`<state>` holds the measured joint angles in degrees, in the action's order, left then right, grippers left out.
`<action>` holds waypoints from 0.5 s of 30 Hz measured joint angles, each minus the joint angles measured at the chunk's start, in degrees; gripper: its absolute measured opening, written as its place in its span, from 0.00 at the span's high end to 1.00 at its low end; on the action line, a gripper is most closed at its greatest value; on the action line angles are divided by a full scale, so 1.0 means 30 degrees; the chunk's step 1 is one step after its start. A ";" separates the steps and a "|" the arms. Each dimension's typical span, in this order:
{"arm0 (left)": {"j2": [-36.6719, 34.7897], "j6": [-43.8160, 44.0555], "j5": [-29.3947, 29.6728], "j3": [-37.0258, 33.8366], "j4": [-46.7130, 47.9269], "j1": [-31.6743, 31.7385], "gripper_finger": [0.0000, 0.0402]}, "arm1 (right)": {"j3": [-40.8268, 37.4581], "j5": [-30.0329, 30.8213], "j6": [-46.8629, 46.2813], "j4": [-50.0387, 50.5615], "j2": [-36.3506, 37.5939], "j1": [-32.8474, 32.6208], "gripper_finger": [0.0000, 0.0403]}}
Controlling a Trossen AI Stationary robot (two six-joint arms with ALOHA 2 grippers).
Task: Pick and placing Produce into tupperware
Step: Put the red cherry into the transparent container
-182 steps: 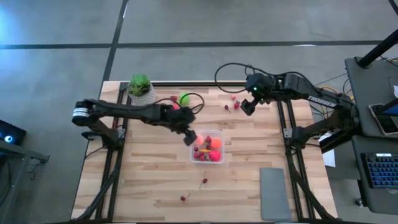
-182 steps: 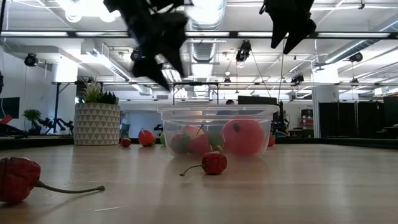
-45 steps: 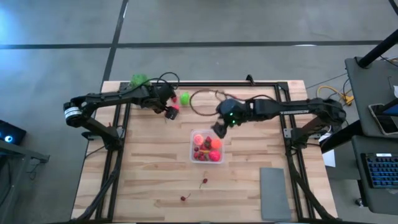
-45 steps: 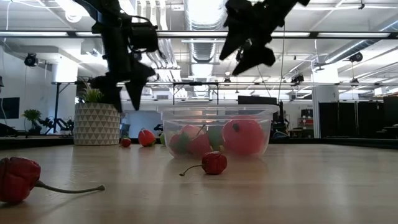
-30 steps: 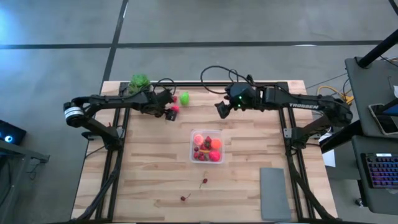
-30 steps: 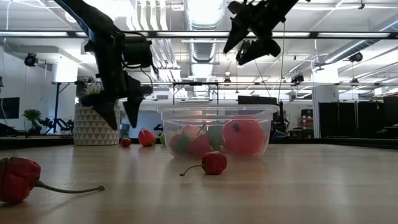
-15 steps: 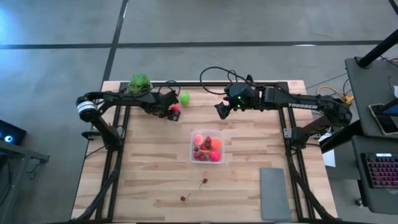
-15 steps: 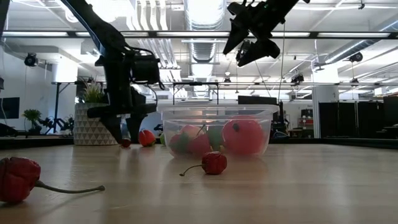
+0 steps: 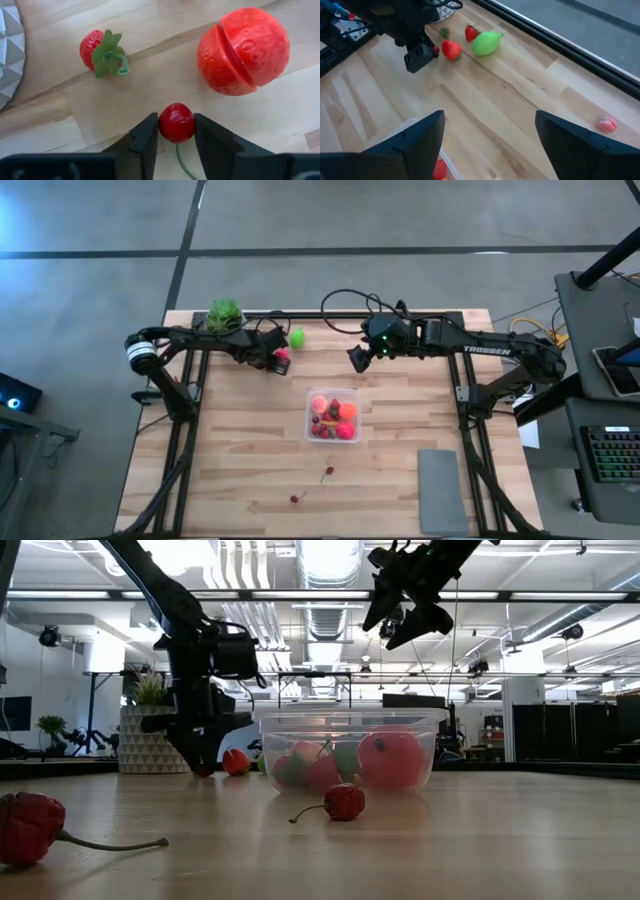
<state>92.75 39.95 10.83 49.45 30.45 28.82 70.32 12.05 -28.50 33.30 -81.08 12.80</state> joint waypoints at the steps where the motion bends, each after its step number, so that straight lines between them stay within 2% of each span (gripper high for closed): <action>1: 0.0036 -0.0081 -0.0001 0.0000 -0.0007 0.0000 0.75 | 0.0000 0.0000 0.0004 0.0000 0.0000 0.0000 0.24; 11: -0.0006 -0.0512 -0.0088 0.0491 0.0084 -0.0078 0.82 | -0.0007 0.0004 0.0092 0.0354 0.0000 0.0000 0.26; 15: -0.0813 -0.0478 -0.1287 0.1244 0.0968 -0.0509 0.83 | -0.0010 -0.0021 0.0060 0.0870 0.0035 0.0120 0.25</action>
<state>90.31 38.52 6.97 53.18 33.36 27.29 70.30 11.99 -28.32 35.91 -80.97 13.16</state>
